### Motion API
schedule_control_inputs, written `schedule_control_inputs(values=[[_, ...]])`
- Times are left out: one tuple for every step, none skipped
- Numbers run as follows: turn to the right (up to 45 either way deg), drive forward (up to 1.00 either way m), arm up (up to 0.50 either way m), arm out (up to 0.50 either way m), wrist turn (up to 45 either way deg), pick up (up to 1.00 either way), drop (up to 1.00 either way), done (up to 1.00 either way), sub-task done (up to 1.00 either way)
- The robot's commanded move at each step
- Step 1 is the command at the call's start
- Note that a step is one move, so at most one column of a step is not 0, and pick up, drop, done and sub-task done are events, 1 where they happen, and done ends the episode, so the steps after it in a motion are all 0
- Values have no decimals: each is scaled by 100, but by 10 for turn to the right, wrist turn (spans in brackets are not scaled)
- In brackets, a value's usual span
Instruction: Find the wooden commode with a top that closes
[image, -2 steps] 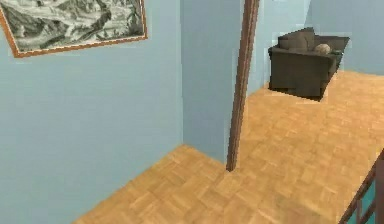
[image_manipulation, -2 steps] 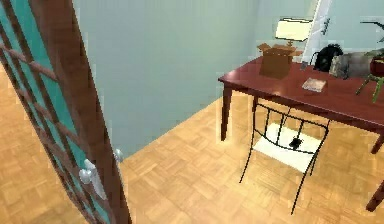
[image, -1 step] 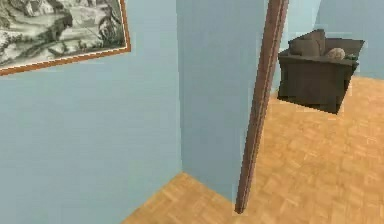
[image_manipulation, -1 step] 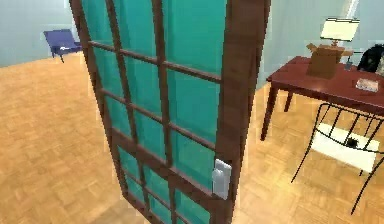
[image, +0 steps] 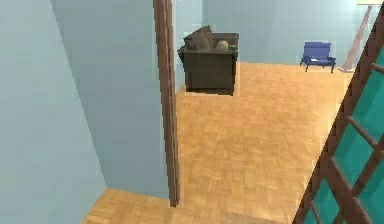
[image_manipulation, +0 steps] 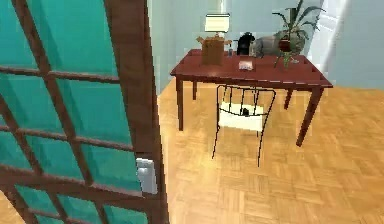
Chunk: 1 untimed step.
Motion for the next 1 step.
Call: schedule_control_inputs(values=[[0,85,0,0,0,0,0,0,0]])
